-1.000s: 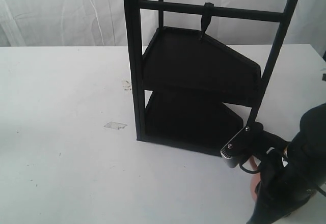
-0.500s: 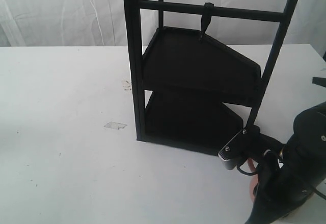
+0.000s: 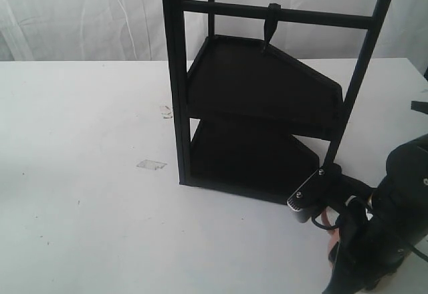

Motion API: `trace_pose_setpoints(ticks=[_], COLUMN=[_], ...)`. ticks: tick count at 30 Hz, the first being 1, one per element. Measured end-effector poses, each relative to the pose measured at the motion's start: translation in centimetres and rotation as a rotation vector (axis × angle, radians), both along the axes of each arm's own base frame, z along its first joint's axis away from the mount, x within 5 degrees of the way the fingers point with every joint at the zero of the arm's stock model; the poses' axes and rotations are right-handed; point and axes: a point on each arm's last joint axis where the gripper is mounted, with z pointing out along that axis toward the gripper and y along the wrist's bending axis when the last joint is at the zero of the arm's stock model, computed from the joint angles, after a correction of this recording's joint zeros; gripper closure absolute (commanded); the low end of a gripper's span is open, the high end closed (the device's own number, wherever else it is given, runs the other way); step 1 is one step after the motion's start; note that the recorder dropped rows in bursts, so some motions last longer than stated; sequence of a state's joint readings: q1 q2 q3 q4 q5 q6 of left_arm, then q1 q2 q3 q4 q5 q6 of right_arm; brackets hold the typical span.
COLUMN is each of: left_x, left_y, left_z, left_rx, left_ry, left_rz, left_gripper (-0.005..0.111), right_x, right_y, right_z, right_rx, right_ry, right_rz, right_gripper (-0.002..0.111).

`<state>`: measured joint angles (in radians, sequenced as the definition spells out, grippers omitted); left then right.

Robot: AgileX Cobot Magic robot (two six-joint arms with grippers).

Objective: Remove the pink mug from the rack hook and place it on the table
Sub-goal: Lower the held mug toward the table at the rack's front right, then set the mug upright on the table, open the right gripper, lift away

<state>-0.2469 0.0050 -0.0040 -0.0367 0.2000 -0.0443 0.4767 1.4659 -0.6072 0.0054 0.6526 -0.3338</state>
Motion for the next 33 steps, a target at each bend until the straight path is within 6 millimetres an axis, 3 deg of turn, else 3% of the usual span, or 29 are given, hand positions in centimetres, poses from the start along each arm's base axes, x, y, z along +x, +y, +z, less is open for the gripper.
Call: trace_pose_setpoints(ticks=[9, 33], left_x=[0.0, 0.0], left_y=[0.0, 0.0], left_z=[0.0, 0.0], left_rx=[0.000, 0.000], left_ry=[0.000, 0.000], left_rz=[0.000, 0.000], left_gripper=[0.107, 0.107], right_x=[-0.2, -1.8], right_y=[-0.1, -1.0], right_z=[1.1, 5.7], right_rx=[0.023, 0.112], right_ry=[-0.045, -0.225], right_rz=[0.000, 0.001], right_gripper=[0.056, 0.056])
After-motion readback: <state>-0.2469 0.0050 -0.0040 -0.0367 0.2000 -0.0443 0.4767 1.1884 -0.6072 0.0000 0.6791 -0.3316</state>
